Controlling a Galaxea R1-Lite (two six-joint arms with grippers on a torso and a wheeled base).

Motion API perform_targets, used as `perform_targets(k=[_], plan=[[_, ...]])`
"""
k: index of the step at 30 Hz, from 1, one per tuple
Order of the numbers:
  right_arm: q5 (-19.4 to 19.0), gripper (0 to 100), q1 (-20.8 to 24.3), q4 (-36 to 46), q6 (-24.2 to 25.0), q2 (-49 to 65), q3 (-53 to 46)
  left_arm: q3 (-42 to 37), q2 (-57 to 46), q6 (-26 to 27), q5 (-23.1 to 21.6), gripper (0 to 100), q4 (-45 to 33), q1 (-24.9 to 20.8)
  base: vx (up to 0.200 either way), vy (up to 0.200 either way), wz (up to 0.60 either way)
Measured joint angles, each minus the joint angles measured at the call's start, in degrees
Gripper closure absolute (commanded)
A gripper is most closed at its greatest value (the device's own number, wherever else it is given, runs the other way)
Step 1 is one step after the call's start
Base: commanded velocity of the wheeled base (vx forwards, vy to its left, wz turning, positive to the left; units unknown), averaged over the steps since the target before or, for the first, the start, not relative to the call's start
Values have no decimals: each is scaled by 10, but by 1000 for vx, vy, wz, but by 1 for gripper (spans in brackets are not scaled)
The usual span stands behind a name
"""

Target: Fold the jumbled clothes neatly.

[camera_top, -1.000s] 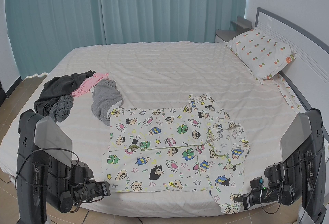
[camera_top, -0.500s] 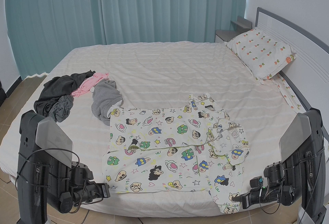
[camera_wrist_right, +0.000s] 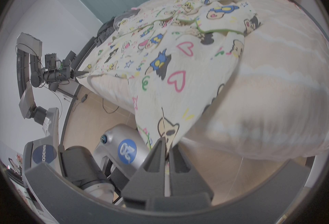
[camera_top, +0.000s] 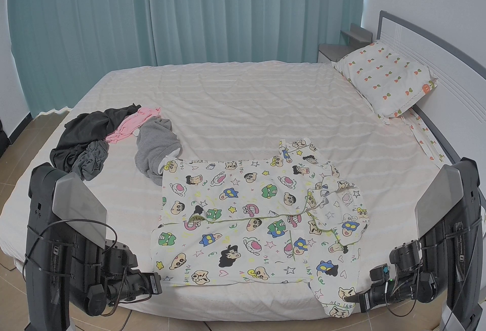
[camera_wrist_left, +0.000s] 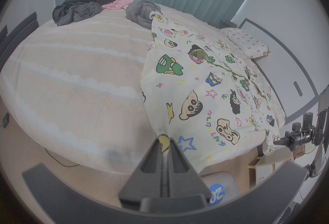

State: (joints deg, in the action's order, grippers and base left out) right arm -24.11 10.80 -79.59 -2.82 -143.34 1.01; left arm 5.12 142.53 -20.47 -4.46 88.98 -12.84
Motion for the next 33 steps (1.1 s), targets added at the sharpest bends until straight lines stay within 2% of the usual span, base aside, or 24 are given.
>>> perform_targets(k=[6, 14, 17, 21, 26, 33], plan=[[-4, 100, -7, 63, -14, 39, 0, -8, 0, 15, -1, 100, 0, 7, 0, 0, 0], [-10, 100, -6, 59, -15, 55, 0, -19, 0, 36, -3, 100, 0, 11, 0, 0, 0], [-31, 100, -8, 43, -14, 58, 0, -12, 0, 32, -4, 100, 0, 11, 0, 0, 0], [-56, 100, -23, 26, -11, 67, 0, -2, -7, 7, -5, 100, 0, 10, 0, 0, 0], [-90, 100, -41, 17, 1, 91, 0, 12, -37, -81, -4, 100, -1, -4, 0, 0, 0], [-100, 100, -53, -79, 54, 117, 0, 45, -69, -101, 18, 100, -1, -21, 0, 0, 0]])
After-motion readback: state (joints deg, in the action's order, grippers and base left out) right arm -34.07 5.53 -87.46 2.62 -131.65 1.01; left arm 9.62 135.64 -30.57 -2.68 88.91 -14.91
